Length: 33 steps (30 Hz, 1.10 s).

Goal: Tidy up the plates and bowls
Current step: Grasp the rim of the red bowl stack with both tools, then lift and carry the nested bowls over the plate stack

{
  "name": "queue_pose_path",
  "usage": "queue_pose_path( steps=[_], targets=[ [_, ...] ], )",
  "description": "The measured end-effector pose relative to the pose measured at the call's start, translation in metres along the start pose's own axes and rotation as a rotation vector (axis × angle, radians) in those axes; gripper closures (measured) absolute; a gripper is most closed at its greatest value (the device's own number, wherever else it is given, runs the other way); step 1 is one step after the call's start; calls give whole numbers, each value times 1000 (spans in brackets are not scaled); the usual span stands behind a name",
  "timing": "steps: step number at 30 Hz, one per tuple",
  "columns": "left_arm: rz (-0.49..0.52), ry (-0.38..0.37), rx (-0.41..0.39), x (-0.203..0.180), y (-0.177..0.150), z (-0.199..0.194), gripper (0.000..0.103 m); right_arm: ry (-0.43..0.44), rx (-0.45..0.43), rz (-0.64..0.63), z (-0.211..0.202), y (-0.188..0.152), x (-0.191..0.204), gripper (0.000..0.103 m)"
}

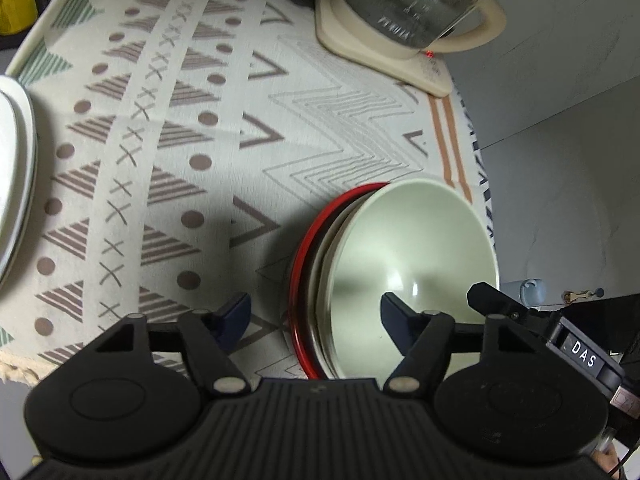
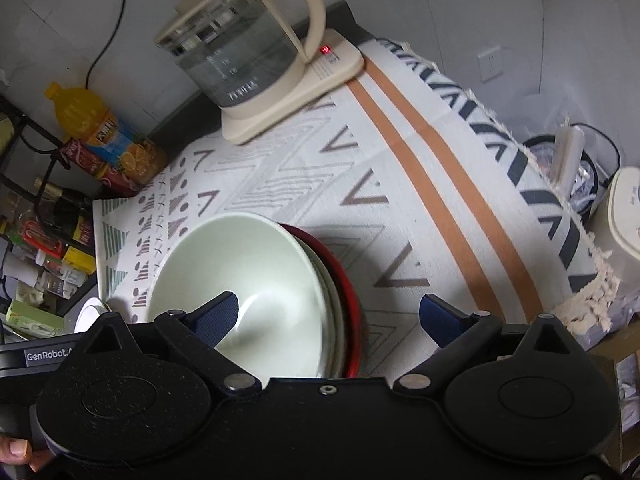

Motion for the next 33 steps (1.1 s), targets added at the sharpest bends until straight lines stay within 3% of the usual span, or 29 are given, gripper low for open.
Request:
queue_pose_path(
  steps=[6, 9, 12, 14, 15, 25, 33],
  targets=[
    [-21, -2, 41, 3, 1, 16, 57, 1, 48, 13, 13, -4, -6, 16],
    [-30, -6, 59, 5, 2, 21, 66, 11, 76, 40, 20, -4, -11, 34],
    [-26, 6, 67, 6, 3, 26, 69, 3, 105, 39, 26, -5, -12, 52],
    [-34, 9, 74, 8, 4, 28, 73, 2, 126, 43, 31, -6, -13, 70],
    [-38, 10, 76, 9, 5, 29, 75, 6, 135, 47, 33, -6, -13, 72],
    [-26, -6, 76, 15, 7, 21, 75, -15, 140, 11, 34, -2, -3, 74],
    [-31, -10, 20, 27, 14, -4, 75, 1, 128, -23, 34, 4, 22, 74]
  ],
)
Point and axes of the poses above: each gripper's, at about its wrist camera, not at the fingertips, and z roughly the way its jaws point, x to its left, y to its top, the point moved 4 cm from there along z, roughly the way its jaws point, and after that the axes turned 9 degrees about x, right-handed, at the moved point
